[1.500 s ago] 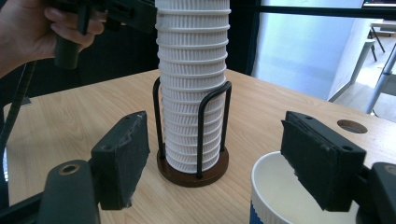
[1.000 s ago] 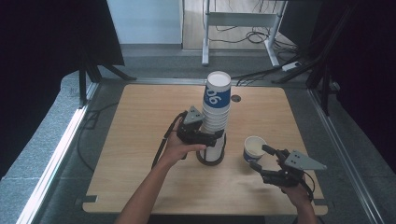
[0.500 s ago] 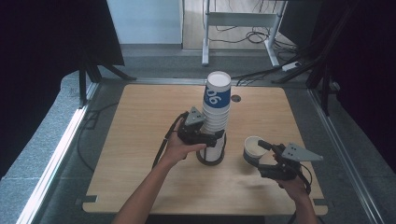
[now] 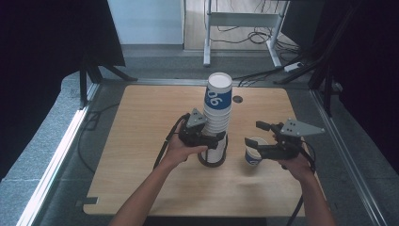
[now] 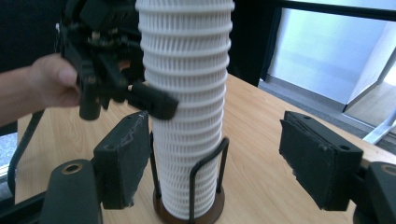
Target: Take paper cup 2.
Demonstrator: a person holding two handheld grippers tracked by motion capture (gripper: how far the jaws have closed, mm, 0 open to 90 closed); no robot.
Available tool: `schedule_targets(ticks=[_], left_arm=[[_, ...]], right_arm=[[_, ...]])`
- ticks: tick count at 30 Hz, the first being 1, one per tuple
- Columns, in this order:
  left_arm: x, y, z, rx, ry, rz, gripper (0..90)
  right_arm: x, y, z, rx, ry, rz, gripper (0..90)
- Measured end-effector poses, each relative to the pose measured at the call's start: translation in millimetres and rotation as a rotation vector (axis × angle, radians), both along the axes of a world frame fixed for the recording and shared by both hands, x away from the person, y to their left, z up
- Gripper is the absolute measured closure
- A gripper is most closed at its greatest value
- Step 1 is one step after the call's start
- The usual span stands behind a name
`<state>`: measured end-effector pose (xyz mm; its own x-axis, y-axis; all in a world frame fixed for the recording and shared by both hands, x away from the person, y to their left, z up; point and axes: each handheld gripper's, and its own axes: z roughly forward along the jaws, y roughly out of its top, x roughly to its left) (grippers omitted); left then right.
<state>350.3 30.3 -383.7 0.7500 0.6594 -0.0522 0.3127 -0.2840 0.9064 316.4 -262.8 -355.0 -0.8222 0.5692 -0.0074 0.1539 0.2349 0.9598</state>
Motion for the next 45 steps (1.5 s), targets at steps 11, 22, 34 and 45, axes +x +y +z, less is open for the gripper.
schedule_targets(ticks=[11, 22, 34, 45], left_arm=[[0.9, -0.5, 0.1, 0.003, 0.0, -0.005, 12.6], [0.6, 0.3, -0.3, 0.002, -0.004, -0.008, 12.6], [0.5, 0.0, 0.1, 0.002, -0.003, -0.008, 12.6], [-0.1, -0.1, 0.2, -0.002, -0.001, -0.007, 12.6]], right_arm=[[12.1, 6.7, 39.6, 0.021, -0.012, 0.044, 24.4], [19.8, 15.5, 54.1, 0.015, -0.012, 0.068, 24.0], [31.6, 27.5, 72.2, 0.041, -0.026, 0.089, 25.0], [44.5, 52.1, 94.4, 0.056, -0.038, 0.139, 24.2]])
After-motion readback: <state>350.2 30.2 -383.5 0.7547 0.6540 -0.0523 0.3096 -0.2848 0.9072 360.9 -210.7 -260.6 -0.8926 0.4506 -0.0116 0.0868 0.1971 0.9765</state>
